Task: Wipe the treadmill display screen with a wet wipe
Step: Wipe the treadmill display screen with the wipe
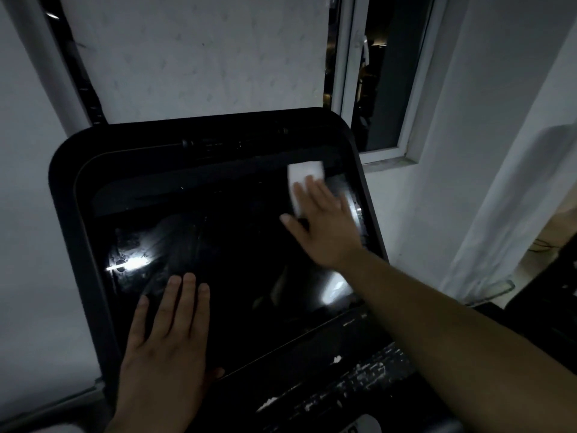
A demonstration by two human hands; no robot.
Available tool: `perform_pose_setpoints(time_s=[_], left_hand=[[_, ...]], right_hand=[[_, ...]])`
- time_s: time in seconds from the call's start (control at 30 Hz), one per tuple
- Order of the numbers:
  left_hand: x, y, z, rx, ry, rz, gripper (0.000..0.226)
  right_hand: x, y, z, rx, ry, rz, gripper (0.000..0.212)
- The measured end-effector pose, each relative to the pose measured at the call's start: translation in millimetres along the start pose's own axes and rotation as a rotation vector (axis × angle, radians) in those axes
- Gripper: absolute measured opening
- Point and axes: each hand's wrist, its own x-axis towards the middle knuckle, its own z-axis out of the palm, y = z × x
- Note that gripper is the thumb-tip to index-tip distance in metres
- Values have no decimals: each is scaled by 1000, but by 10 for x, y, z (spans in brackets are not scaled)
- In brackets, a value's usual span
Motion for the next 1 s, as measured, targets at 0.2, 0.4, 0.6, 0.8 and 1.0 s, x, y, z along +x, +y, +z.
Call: perform_pose_setpoints(time_s=[0.2,0.4,0.6,0.8,1.0], left_hand=[[19,24,2,-4,1,1,145],[24,6,52,-3,52,35,144],[-11,-32,105,9,139,93,110],[-28,-60,176,46,154,90,109],[-2,-55,192,93,211,72,108]], right_hand=[[122,161,-135,40,-58,216,79],[-204,-688,32,-42,-56,-268,82],[43,-109,-71,-1,-27,-85,79],[168,73,-135,22,-75,207,80],[-176,-629,1,-32,-63,-206,83]])
